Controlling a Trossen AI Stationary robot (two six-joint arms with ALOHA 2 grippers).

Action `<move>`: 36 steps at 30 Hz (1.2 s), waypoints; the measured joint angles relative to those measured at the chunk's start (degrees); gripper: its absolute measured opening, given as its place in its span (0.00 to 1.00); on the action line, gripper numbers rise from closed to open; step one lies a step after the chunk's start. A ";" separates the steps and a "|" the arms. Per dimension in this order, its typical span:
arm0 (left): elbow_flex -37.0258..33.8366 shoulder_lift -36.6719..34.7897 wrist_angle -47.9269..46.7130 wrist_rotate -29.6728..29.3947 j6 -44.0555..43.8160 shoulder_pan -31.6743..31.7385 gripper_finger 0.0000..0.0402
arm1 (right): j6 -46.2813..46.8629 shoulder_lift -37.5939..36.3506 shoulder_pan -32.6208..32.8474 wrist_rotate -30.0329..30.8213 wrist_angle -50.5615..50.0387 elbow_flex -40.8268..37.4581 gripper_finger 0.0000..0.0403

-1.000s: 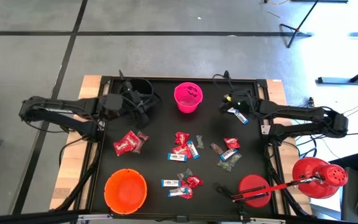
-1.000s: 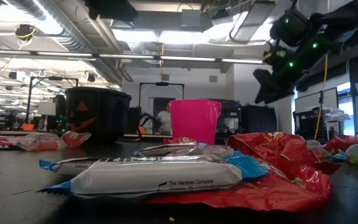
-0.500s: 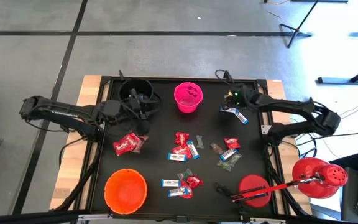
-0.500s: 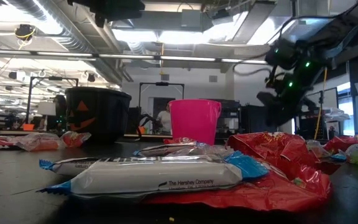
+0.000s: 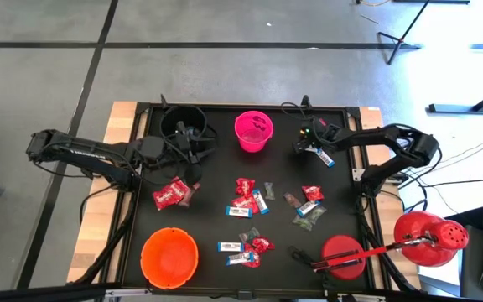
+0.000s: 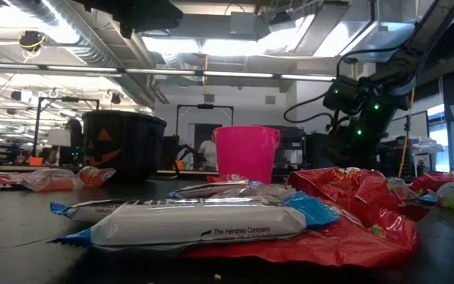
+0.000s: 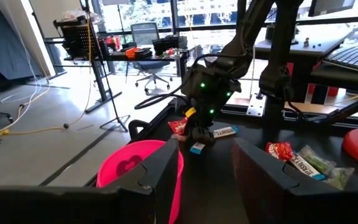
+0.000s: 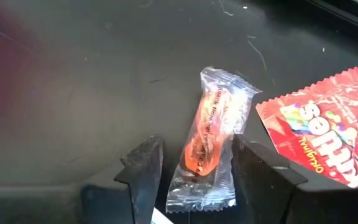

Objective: Organize candy in baskets
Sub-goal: Put the orange gummy into the pink bucket

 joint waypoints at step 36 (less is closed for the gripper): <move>0.00 0.00 -1.37 -0.72 0.20 0.02 0.35 | -4.75 -22.56 9.31 -14.41 10.85 -0.13 0.02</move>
